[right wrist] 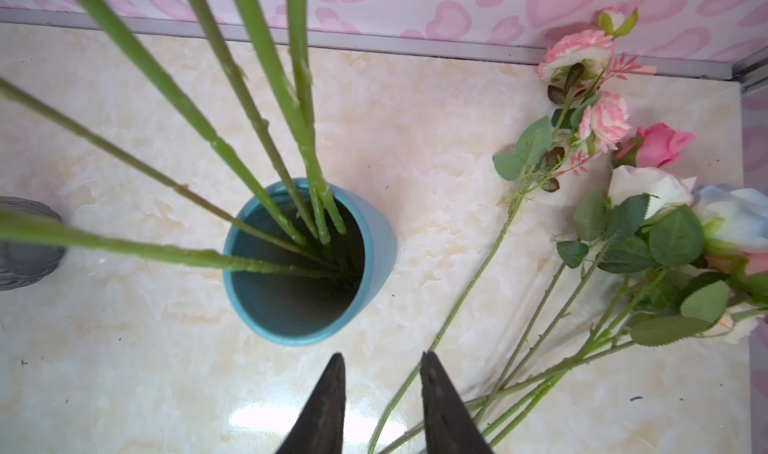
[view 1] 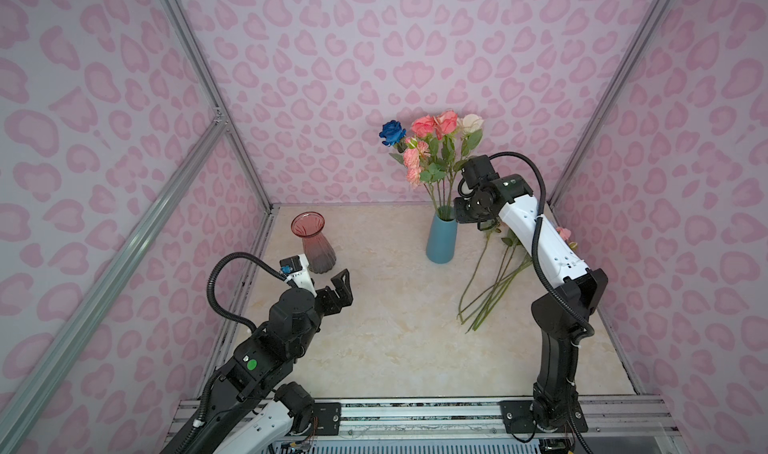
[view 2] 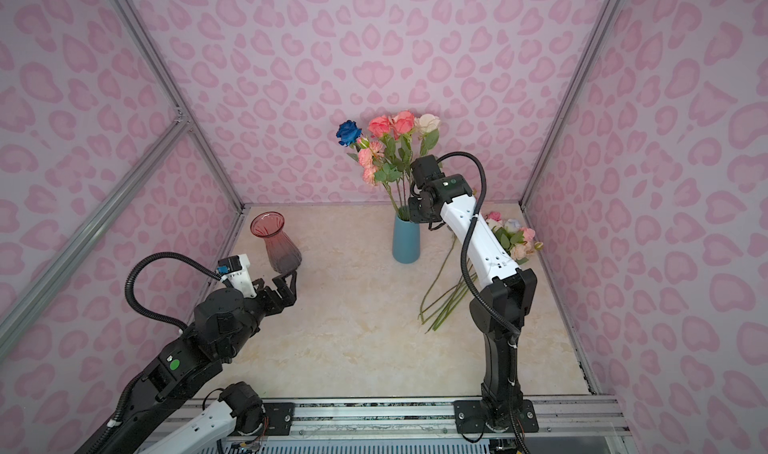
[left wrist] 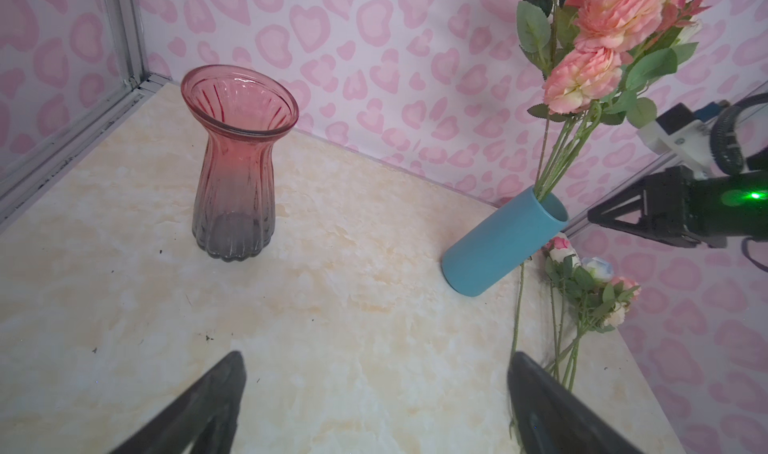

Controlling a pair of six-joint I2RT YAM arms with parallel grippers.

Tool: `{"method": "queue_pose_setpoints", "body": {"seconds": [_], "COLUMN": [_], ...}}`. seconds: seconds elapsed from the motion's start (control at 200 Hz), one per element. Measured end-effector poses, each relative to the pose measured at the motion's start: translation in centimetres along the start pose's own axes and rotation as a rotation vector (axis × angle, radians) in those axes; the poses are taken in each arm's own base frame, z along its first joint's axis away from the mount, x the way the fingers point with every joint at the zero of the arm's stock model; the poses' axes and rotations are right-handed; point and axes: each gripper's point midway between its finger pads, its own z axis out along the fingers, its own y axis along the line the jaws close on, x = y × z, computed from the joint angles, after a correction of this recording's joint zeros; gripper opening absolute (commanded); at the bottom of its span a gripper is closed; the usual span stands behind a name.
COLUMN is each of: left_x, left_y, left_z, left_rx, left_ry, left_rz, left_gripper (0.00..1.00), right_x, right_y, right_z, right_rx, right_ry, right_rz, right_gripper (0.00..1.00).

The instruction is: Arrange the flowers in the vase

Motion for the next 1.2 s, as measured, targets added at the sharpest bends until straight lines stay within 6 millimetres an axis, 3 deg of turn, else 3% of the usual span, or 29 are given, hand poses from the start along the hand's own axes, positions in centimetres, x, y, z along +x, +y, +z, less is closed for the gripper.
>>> {"method": "queue_pose_setpoints", "body": {"seconds": [0.17,0.335,0.445,0.565,0.63,0.785,1.0,1.2], "left_x": [-4.1,-8.0,-9.7,-11.3,-11.9,-11.3,-6.9,-5.8], "left_y": [0.3,1.8,4.5,7.7,9.3,12.4,16.4,16.5], "left_z": [1.0,2.7,4.5,6.7,7.9,11.3,15.4,18.4], "left_rx": [-0.071,-0.16,-0.237,-0.304,-0.324,-0.381,-0.445,-0.392], "left_ry": [-0.02,-0.015,0.03,0.092,0.131,0.266,0.466,0.54], "left_rz": [0.0,0.005,-0.03,-0.085,-0.118,-0.134,-0.161,-0.178], "left_gripper": [0.96,0.9,0.81,0.82,0.88,0.9,0.85,0.81], "right_x": [0.5,3.2,4.5,6.4,7.0,7.7,8.3,9.7], "right_y": [-0.5,-0.2,0.1,-0.5,-0.7,-1.0,-1.5,-1.7], "right_z": [-2.7,-4.0,-4.7,-4.4,-4.4,-4.4,-4.1,-3.4], "right_rx": [-0.025,-0.081,-0.123,-0.135,-0.14,-0.149,-0.14,-0.147], "right_ry": [-0.079,-0.14,-0.205,-0.241,-0.259,-0.291,-0.312,-0.304], "right_rz": [0.039,0.094,0.118,0.148,0.158,0.17,0.17,0.162], "right_gripper": [0.34,0.36,0.37,0.4,0.41,0.45,0.46,0.46]}}
